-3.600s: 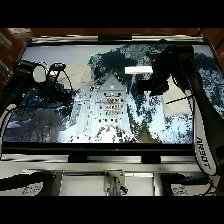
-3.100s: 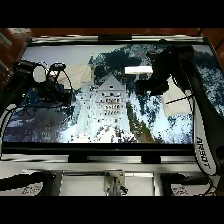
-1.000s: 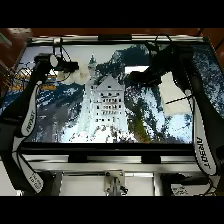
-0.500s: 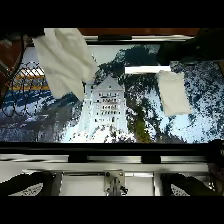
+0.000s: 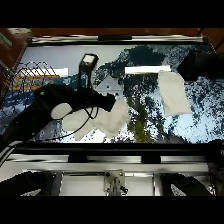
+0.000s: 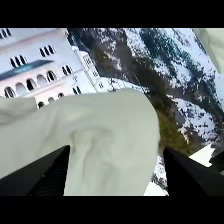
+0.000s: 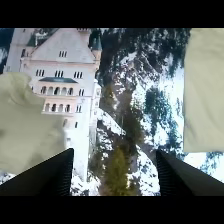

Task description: Fold the shirts.

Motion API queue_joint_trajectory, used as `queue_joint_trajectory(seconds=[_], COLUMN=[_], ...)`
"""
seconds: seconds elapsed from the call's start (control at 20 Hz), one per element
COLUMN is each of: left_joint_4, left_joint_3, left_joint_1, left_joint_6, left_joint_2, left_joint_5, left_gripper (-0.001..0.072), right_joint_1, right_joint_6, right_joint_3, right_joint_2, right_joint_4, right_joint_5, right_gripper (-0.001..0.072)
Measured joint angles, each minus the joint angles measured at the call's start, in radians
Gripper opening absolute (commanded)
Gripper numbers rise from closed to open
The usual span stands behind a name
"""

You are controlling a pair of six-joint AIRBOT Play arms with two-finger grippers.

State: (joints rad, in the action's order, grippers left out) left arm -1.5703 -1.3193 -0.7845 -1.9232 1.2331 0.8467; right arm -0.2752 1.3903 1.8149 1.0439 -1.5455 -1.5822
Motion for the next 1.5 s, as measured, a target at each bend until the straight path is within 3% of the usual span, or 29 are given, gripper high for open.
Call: queue_joint_trajectory(seconds=[0.1,0.25,0.6,0.85,1.2,1.25,1.3,1.35,1.4,1.5], left_joint_4=[0.007,0.013,0.285,0.424,0.586,0.607,0.624,0.624,0.63,0.64], left_joint_3=[0.007,0.027,0.418,0.691,0.779,0.78,0.781,0.782,0.78,0.765], left_joint_1=[0.013,0.131,0.737,0.948,0.869,0.845,0.82,0.797,0.784,0.77], left_joint_6=[-0.002,0.071,0.286,0.385,0.416,0.421,0.428,0.435,0.437,0.443], left_joint_2=[0.009,-0.049,-0.306,-0.326,-0.155,-0.137,-0.123,-0.111,-0.105,-0.099], left_joint_5=[0.072,0.201,0.386,0.309,0.035,0.003,-0.031,-0.055,-0.069,-0.094], left_gripper=[0.072,0.071,0.072,0.072,0.0706,0.0566,0.0311,0.012,0.0049,0.0039], right_joint_1=[0.0,0.0,0.142,0.24,0.26,0.249,0.234,0.214,0.188,0.137], right_joint_6=[0.005,0.043,0.14,0.164,0.183,0.184,0.184,0.185,0.185,0.185], right_joint_3=[-0.039,-0.131,-0.471,-0.644,-0.779,-0.789,-0.798,-0.81,-0.824,-0.844], right_joint_2=[0.01,0.05,0.212,0.252,0.261,0.262,0.262,0.262,0.264,0.278], right_joint_4=[-0.005,-0.044,-0.296,-0.407,-0.471,-0.473,-0.477,-0.484,-0.491,-0.518], right_joint_5=[-0.013,-0.017,0.024,0.102,0.172,0.183,0.19,0.205,0.222,0.266], right_gripper=[0.0627,0.0627,0.0628,0.0628,0.0628,0.0629,0.063,0.063,0.063,0.063])
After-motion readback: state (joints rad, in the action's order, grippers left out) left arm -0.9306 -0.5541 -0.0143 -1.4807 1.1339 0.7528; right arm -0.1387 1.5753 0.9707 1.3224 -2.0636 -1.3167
